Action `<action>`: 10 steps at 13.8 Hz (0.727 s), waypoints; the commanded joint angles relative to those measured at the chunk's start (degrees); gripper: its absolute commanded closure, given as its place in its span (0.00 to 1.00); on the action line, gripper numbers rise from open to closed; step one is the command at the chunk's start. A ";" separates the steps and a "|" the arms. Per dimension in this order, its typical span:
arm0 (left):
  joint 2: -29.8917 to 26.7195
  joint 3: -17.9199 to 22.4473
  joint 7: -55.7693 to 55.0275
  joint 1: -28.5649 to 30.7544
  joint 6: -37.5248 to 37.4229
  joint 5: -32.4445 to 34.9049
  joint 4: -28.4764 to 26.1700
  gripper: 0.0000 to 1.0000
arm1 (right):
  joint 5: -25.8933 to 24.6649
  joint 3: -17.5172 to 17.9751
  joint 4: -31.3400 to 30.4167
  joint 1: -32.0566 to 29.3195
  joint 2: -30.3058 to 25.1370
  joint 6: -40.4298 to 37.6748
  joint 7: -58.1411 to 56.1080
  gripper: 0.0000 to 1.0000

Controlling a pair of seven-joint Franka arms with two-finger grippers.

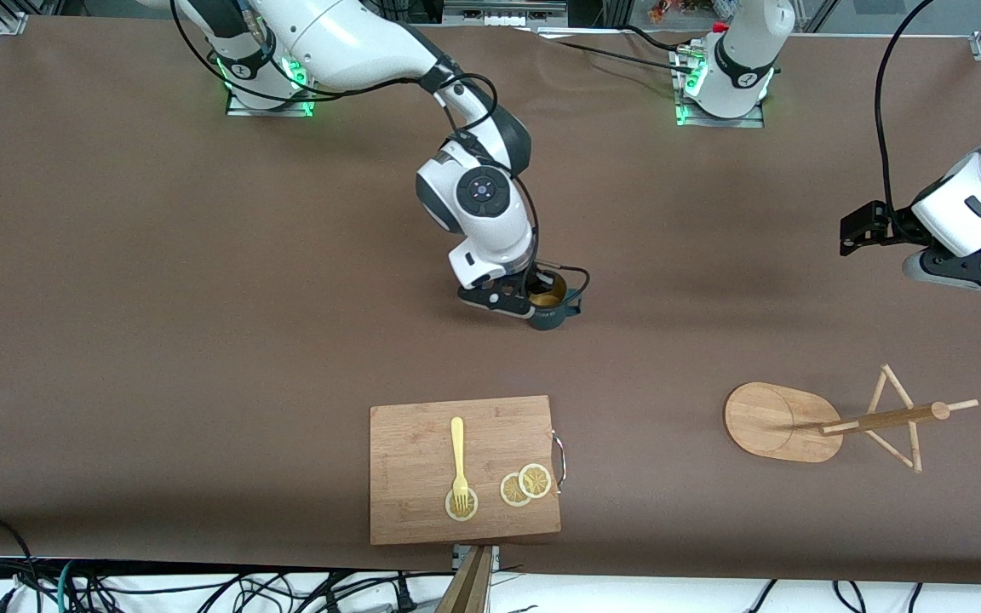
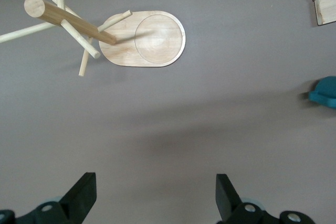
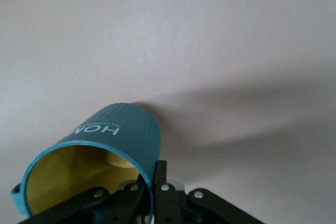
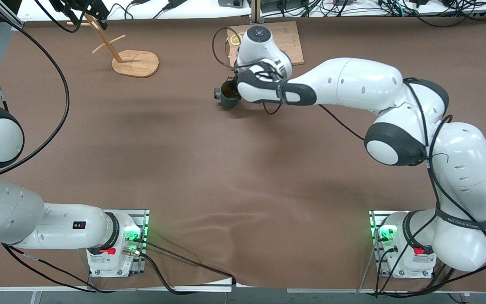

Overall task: Pass cup and hang on rack
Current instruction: 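Carry the mug to mid-table with the right gripper and set it down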

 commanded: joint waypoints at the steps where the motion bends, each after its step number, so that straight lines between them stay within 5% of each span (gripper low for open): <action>1: -0.30 0.06 0.08 0.04 -1.00 -0.15 0.60 0.00 | 0.20 -0.50 3.24 1.67 2.33 -0.17 -0.91 1.00; 8: -0.21 -0.30 0.17 -0.05 -1.00 0.56 0.69 0.00 | 0.28 -0.50 5.00 4.66 5.33 0.45 -1.17 0.95; 9: -0.04 -0.30 0.08 -0.05 -1.00 0.56 0.69 0.00 | 0.28 -0.50 5.00 4.93 5.33 0.45 -1.17 0.79; 10: 0.05 -0.21 0.26 -0.05 -0.92 0.56 0.78 0.00 | 0.20 -0.50 5.00 4.93 5.24 0.45 -1.26 0.01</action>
